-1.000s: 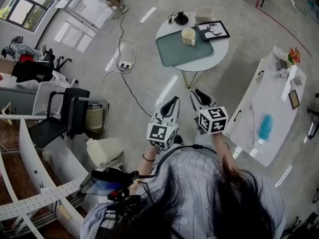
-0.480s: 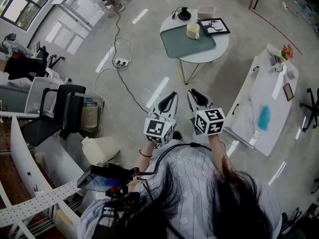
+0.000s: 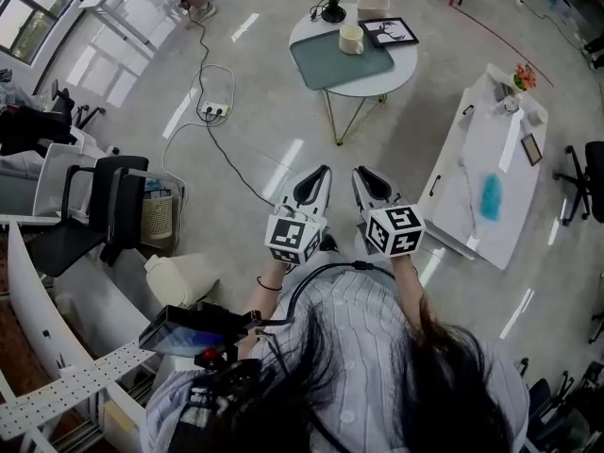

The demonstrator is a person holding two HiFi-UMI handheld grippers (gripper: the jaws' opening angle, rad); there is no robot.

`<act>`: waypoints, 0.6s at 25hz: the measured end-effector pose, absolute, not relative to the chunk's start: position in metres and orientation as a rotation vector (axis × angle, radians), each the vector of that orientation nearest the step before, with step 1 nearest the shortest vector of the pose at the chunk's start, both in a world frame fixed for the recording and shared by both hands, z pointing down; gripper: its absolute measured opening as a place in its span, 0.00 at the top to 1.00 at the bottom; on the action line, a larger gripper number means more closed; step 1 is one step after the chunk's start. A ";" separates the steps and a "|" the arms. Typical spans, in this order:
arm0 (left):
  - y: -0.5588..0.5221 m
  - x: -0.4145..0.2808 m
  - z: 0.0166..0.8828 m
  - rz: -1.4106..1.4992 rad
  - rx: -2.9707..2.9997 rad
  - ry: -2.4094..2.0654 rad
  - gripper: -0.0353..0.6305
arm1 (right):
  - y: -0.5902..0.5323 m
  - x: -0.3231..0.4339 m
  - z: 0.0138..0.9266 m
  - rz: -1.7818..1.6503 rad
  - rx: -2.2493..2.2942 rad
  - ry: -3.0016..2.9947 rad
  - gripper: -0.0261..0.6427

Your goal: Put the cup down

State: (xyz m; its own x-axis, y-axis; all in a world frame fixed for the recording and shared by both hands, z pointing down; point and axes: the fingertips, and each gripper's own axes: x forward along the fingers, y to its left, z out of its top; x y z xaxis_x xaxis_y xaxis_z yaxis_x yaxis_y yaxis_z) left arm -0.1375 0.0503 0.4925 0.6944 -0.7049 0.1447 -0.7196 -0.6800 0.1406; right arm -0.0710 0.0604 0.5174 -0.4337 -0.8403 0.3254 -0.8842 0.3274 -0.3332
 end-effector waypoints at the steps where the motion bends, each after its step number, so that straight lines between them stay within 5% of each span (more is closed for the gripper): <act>1: 0.055 -0.137 0.492 0.114 2.721 -1.149 0.92 | 0.066 -0.071 0.518 0.715 1.621 -2.479 0.87; 15: 0.088 -0.131 0.489 0.094 2.751 -1.111 0.92 | 0.107 -0.063 0.505 0.665 1.682 -2.472 0.89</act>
State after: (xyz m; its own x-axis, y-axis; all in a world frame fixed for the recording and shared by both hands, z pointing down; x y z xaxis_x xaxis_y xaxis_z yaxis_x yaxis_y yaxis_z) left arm -0.1311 0.0879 0.4886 0.7198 -0.6831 0.1232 -0.6941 -0.7068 0.1365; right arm -0.0631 0.1069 0.5050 -0.3949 -0.8678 0.3017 -0.9020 0.3039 -0.3067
